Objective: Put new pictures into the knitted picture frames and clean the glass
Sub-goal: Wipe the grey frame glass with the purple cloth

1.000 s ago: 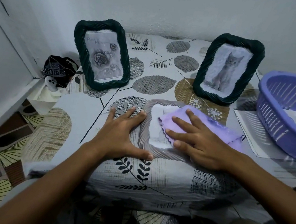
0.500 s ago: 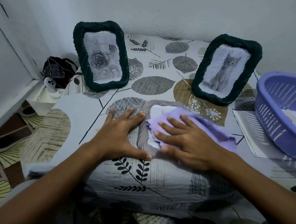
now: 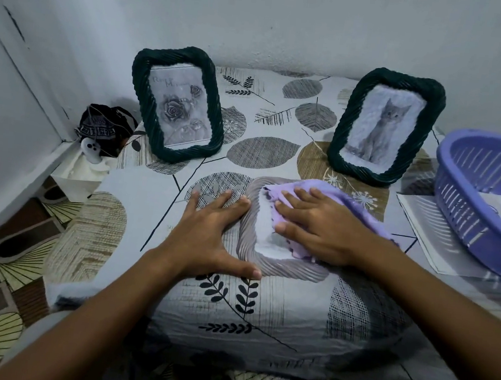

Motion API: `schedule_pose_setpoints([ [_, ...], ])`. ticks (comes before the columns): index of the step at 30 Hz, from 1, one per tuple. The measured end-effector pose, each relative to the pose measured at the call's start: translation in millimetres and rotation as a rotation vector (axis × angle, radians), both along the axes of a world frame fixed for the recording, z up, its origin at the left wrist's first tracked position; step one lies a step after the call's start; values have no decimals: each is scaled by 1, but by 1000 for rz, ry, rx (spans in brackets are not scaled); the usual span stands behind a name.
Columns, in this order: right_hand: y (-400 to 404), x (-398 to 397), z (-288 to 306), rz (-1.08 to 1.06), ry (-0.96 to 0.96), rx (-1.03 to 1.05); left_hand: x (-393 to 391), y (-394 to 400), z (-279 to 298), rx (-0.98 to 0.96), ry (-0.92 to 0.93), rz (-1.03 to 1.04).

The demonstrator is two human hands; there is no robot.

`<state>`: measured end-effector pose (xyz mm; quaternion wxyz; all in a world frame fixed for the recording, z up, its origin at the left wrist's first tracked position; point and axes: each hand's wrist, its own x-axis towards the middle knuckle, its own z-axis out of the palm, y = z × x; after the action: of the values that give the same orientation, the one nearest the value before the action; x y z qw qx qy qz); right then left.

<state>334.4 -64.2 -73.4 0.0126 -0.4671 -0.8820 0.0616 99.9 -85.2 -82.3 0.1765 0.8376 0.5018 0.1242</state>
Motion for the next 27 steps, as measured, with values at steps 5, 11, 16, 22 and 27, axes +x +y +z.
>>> schedule_pose_setpoints([
  [5,-23,4,1,159,81,-44,0,0,0,13,-1,-2],
  [11,-23,36,2,53,38,-13,-1,3,-3,4,-3,-16],
  [16,5,12,1,-69,-51,32,-2,3,-4,-5,-7,-12],
  [22,-8,-14,2,71,48,-55,-2,4,-5,-1,1,-10],
  [27,-41,12,4,70,77,-24,-3,4,-4,-5,-1,-4],
])
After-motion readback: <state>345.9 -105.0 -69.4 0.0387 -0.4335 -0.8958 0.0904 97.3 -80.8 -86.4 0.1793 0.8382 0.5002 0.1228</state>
